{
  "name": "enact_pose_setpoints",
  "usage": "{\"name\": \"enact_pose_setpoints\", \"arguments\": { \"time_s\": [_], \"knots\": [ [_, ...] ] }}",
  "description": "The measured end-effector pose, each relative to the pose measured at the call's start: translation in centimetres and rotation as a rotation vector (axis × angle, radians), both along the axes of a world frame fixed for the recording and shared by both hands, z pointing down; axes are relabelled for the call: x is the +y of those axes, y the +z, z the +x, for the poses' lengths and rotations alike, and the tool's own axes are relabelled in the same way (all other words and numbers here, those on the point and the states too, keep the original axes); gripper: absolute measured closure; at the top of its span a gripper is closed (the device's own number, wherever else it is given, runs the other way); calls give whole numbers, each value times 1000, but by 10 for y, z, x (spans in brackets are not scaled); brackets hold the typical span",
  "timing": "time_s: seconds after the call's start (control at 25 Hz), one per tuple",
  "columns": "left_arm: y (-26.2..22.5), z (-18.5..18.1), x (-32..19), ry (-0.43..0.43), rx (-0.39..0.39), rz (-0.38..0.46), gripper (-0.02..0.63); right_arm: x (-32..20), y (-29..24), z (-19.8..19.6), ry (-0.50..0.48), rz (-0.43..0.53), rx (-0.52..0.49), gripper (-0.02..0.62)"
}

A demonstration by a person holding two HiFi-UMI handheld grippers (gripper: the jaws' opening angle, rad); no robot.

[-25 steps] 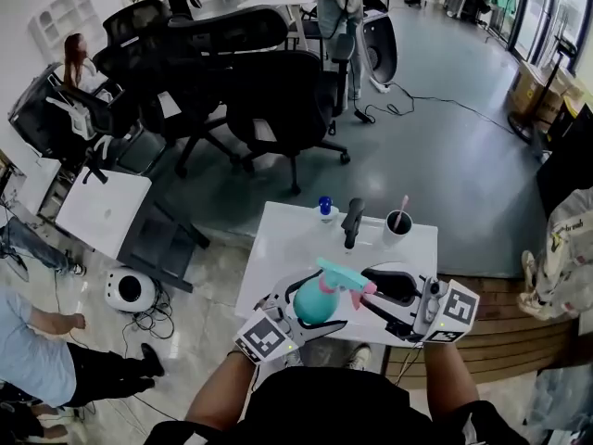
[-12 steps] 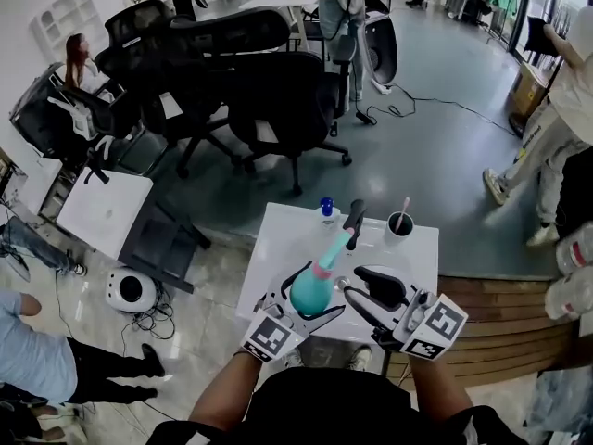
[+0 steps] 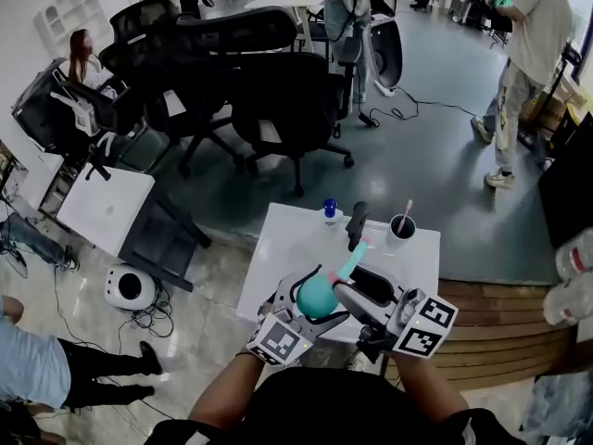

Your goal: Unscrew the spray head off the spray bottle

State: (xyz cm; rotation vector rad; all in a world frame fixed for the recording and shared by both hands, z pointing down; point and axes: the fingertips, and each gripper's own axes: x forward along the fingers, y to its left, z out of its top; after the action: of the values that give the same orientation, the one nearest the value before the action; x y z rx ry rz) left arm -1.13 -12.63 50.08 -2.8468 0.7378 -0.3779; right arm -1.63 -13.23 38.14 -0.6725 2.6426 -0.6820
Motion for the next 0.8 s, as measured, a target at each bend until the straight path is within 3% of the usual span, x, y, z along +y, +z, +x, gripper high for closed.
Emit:
{"name": "enact_pose_setpoints", "arguments": {
  "time_s": [0.16, 0.56, 0.8],
  "knots": [
    [7, 2, 3, 8, -21, -4, 133, 1, -2, 0, -4, 17, 2, 453],
    [13, -1, 5, 1, -27, -27, 133, -2, -21, 15, 46, 110, 44, 456],
    [34, -8, 2, -23, -48, -88, 133, -7, -40, 34, 101, 182, 81, 456]
  ]
}}
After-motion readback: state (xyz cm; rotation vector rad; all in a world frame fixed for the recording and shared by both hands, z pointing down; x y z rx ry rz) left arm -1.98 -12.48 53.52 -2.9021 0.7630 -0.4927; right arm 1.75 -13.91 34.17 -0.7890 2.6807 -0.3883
